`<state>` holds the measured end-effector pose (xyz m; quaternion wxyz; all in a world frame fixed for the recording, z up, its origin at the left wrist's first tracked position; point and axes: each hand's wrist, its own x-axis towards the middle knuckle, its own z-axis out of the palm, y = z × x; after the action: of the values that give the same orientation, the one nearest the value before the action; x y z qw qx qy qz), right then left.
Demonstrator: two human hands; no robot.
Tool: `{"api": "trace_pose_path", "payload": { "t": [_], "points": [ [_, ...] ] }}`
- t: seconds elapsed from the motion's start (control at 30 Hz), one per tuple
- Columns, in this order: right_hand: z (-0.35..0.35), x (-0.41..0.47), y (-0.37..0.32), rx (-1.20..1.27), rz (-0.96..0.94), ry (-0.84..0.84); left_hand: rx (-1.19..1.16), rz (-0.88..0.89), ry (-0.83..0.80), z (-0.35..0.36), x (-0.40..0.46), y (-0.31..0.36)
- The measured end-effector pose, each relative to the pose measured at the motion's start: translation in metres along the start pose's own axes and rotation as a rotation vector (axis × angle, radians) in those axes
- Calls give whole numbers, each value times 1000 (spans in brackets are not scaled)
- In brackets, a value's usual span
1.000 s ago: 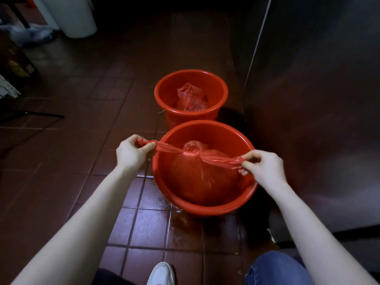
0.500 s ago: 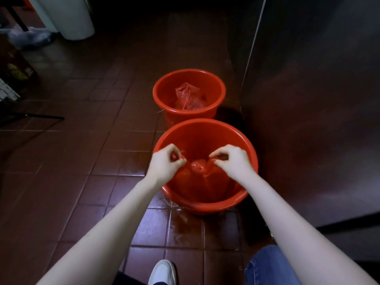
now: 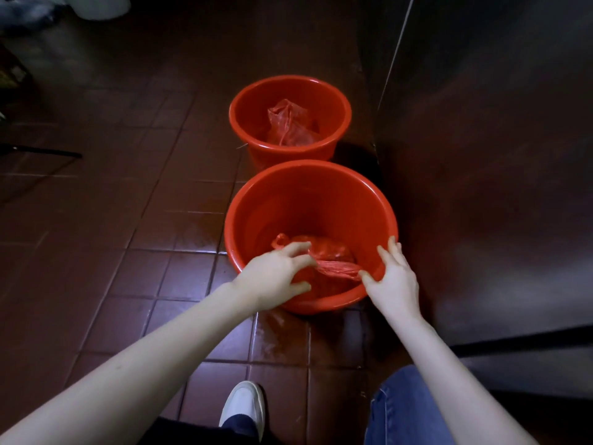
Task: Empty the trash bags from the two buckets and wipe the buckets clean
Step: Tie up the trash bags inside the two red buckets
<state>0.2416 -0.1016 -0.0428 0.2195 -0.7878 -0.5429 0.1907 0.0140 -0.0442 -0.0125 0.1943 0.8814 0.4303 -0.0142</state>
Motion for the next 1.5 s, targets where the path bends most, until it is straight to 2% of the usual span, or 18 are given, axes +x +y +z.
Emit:
{"api": "trace_pose_path", "payload": {
  "t": [0.07,0.3,0.43,0.57,0.7,0.87,1.1,1.23,1.5],
  "points": [
    [2,-1,-1,8,-47,-28,-39,-16,37,-4,-8,-5],
    [37,-1,-48,176,-270,-183,-154,-159,-28,-2,-19,-21],
    [52,11,-87,266,-384,-381,-5,-325,32,-8,-21,-44],
    [52,47,-108,258,-406,-305,-15,-440,59,-15,-24,-69],
    [54,107,-127,99,-407,-202,-31,-483,87,-18,-11,-86],
    [65,188,-153,-265,-399,-152,49,-561,169,-24,-5,-118],
    [88,261,-174,-599,-420,-221,85,-691,278,-31,-6,-149],
    [92,269,-180,-631,-504,-182,88,-726,261,-34,1,-153],
    [71,222,-162,-582,-558,-342,19,-758,220,-35,0,-153]
  ]
}}
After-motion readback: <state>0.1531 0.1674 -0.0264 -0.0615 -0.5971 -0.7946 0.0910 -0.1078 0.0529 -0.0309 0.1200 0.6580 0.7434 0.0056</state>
